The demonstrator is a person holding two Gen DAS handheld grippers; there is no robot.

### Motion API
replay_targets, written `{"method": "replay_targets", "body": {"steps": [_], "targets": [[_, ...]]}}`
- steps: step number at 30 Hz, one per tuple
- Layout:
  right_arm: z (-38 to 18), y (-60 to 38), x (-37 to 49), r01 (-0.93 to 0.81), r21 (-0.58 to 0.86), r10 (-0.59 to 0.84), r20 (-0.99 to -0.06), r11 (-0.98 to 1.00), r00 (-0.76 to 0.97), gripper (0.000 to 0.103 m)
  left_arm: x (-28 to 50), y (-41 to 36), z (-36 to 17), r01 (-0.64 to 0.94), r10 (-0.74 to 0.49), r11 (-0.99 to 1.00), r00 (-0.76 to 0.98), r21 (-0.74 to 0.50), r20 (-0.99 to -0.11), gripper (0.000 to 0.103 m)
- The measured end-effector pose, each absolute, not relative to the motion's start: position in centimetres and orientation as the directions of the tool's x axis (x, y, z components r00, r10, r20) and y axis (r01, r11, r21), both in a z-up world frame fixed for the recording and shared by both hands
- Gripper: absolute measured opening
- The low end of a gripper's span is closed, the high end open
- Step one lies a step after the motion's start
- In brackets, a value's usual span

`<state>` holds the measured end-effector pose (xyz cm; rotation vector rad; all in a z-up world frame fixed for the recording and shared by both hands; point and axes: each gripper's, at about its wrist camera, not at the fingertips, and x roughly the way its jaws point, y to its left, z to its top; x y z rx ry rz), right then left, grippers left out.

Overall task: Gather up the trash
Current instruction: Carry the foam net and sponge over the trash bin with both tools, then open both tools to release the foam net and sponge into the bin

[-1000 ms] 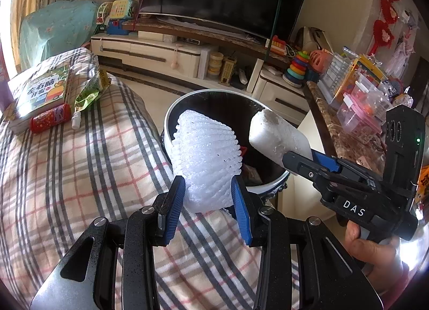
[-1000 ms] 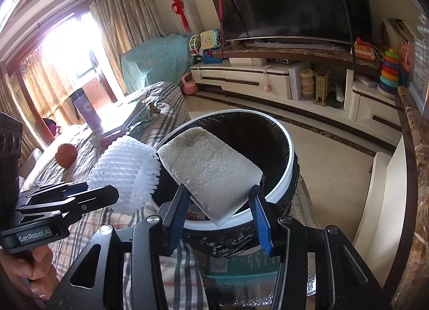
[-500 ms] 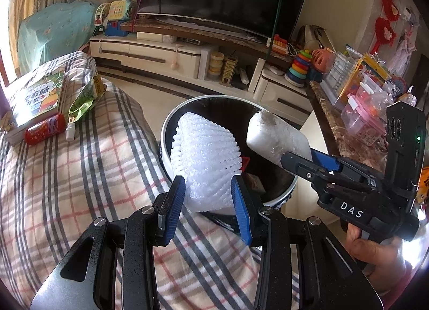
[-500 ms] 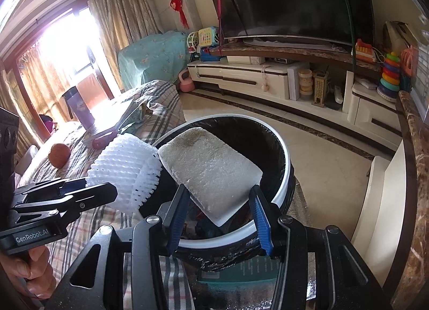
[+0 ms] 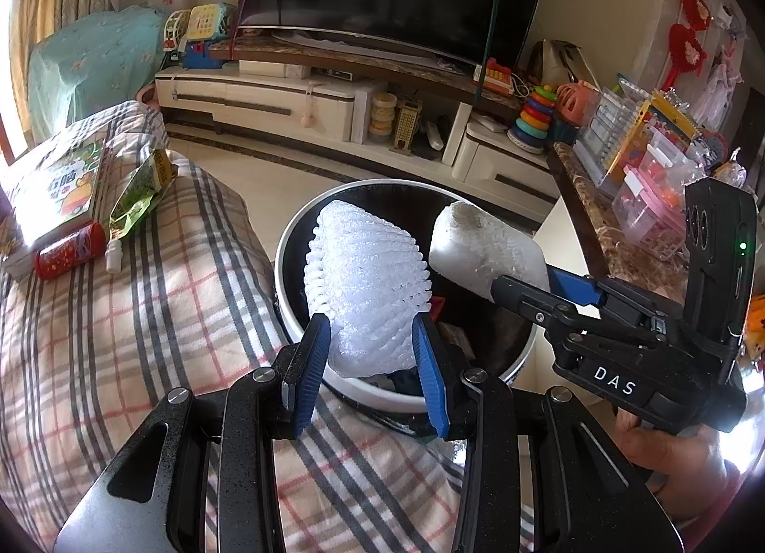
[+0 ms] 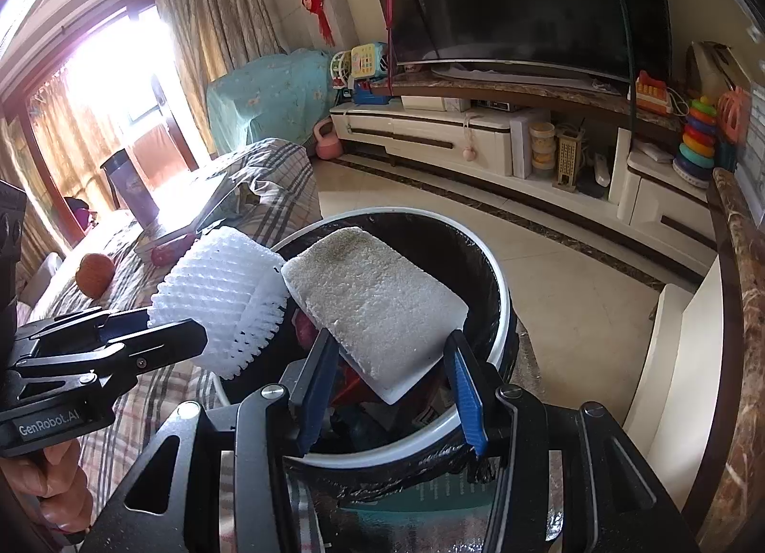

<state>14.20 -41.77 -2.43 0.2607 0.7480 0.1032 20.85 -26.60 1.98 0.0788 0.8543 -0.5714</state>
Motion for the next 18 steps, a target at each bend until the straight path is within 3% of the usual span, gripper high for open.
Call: {"method": "replay_targets", "body": {"steps": [18], "targets": [[-2.5,-41.8,16.2,-0.015,0.227,0.17,-0.684,0.974,0.71,0.047,22.9,-27.8,1.0,0.494,-0.415,0.859,0.515,-0.136,-0.75,0.035]]}}
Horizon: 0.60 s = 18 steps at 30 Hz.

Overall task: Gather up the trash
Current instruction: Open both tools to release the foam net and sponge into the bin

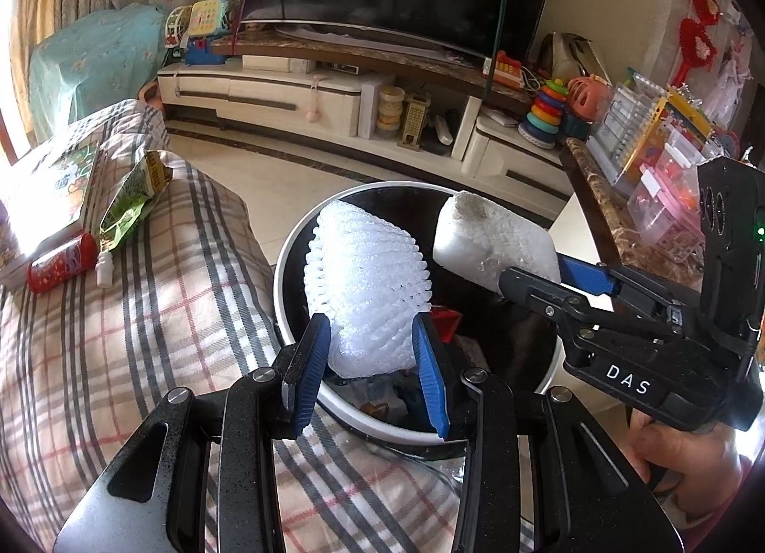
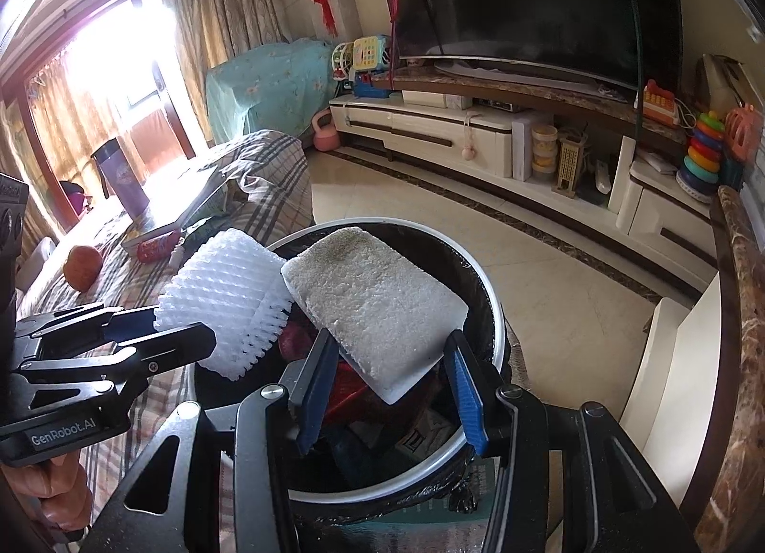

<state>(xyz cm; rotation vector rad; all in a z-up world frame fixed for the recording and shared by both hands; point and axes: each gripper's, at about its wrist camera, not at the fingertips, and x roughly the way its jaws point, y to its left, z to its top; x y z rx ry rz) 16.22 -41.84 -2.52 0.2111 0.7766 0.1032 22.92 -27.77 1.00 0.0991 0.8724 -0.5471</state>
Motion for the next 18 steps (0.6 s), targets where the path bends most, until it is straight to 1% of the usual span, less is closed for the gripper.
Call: {"method": "replay_targets", "body": {"steps": [18], "targets": [[-2.9,-41.8,17.4,-0.024,0.203,0.164,-0.707,0.979,0.688,0.049,24.1,-28.4,0.5,0.489,-0.405,0.861,0.501,-0.136,-0.765,0.035]]}}
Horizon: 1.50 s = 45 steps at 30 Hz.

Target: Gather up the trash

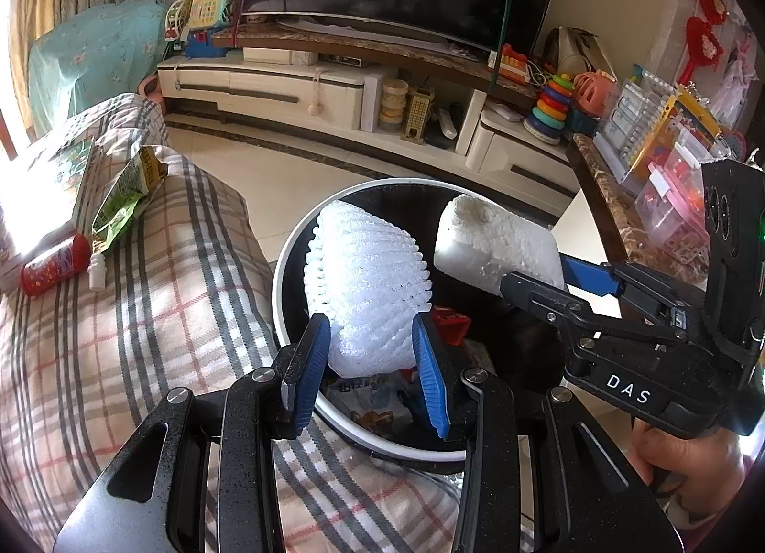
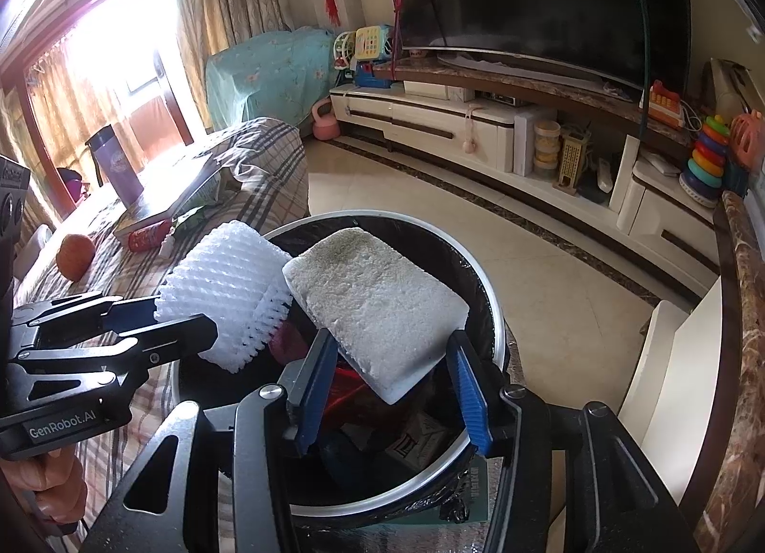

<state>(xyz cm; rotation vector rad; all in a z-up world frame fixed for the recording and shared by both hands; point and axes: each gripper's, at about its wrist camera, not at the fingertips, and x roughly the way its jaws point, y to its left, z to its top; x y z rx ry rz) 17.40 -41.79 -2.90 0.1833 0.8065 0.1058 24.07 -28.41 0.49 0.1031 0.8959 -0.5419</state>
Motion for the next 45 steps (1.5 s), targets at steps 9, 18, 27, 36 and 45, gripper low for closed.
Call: {"method": "replay_targets", "body": {"steps": [9,18,27,36,45], "targets": [[-2.9,-42.1,17.1,-0.013,0.219,0.169,-0.71,0.976,0.684,0.065,24.0,-27.9,0.6,0.476,-0.402,0.868,0.51,-0.14,-0.761,0.066],[-1.3,-41.5,14.3,-0.016,0.276,0.202,-0.663,0.961,0.72,0.077,22.0,-24.4,1.5,0.427,-0.414,0.886,0.546,-0.184,-0.729,0.067],[-0.3,-38.5,9.2,-0.013,0.373,0.251,-0.597,0.928,0.762,0.094,16.8,-18.8,1.9,0.355,-0.422,0.902,0.603,-0.246,-0.676,0.079],[-1.0,-35.4,4.5,-0.026,0.407,0.272,-0.56,0.913,0.782,0.097,11.3,-14.7,1.7,0.317,-0.387,0.921,0.674,-0.227,-0.629,0.083],[1.8,-34.0,0.7,-0.03,0.356,0.21,-0.478,0.934,0.853,0.097,6.0,-12.4,3.1,0.281,-0.333,0.943,0.784,-0.179,-0.524,0.093]]}}
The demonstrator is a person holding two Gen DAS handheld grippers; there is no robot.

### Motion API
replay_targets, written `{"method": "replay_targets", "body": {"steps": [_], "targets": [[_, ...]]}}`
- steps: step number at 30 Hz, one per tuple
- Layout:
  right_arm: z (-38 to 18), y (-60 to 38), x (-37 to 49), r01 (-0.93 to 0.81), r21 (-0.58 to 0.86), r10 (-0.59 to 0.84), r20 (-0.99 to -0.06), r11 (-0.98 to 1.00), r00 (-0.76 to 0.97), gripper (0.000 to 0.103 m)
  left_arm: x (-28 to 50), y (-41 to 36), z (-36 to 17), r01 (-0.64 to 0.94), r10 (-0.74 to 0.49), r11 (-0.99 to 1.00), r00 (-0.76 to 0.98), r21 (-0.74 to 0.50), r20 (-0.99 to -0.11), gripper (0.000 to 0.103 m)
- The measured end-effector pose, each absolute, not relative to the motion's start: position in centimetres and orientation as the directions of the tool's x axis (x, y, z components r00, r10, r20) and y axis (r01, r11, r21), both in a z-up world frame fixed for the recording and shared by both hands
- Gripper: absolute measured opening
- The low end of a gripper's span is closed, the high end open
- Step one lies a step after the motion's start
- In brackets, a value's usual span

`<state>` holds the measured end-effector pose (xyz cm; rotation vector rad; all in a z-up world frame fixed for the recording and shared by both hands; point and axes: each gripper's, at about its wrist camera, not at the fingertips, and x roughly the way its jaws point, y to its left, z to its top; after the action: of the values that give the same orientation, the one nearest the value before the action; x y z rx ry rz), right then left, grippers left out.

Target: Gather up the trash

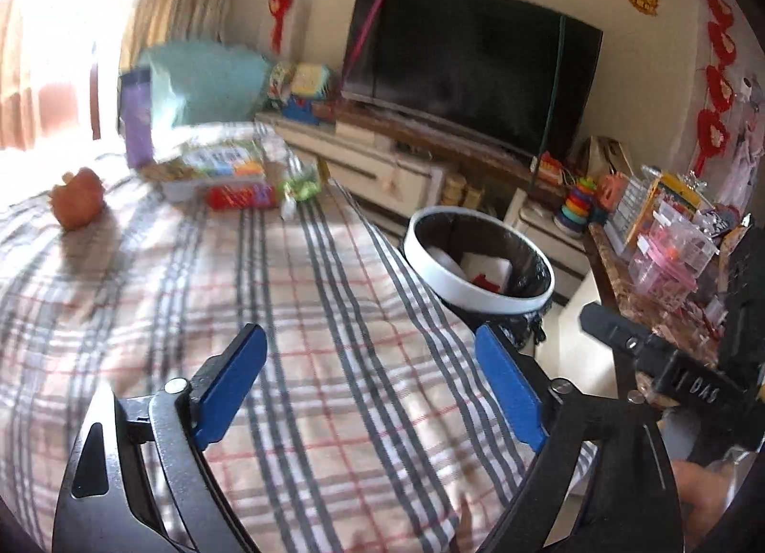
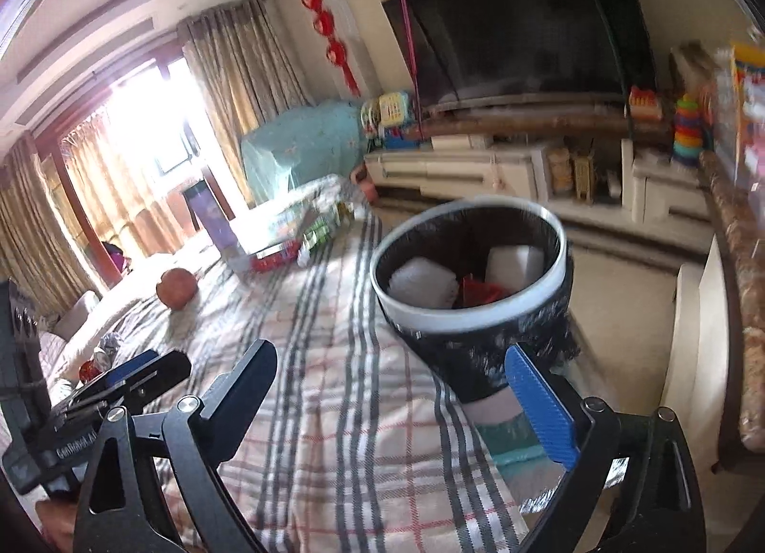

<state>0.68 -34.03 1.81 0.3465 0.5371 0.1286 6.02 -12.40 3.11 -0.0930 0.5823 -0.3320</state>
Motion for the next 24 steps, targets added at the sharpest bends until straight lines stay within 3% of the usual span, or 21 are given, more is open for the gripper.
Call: {"method": "replay_targets", "body": {"steps": [3,7,24], "targets": [[3.6,-33.2,-1.4,-0.022,0.284,0.136,-0.387,0.959,0.912,0.103,4.1,-12.2,4.1,0.262,-0.292,0.956,0.841,-0.131,-0.455,0.103],[3.9,-32.4,-2.9,0.014,0.204,0.049,-0.304,0.979,0.951,0.103,2.7,-12.0,4.3,0.215,-0.23,0.973,0.887,-0.084,-0.4,0.103],[1.6,-32.5,-3.8,0.052,0.203,0.011,-0.301,0.978,0.954,0.103,1.7,-11.0,2.5,0.102,-0.098,0.995,0.917,-0.01,-0.386,0.103]]}}
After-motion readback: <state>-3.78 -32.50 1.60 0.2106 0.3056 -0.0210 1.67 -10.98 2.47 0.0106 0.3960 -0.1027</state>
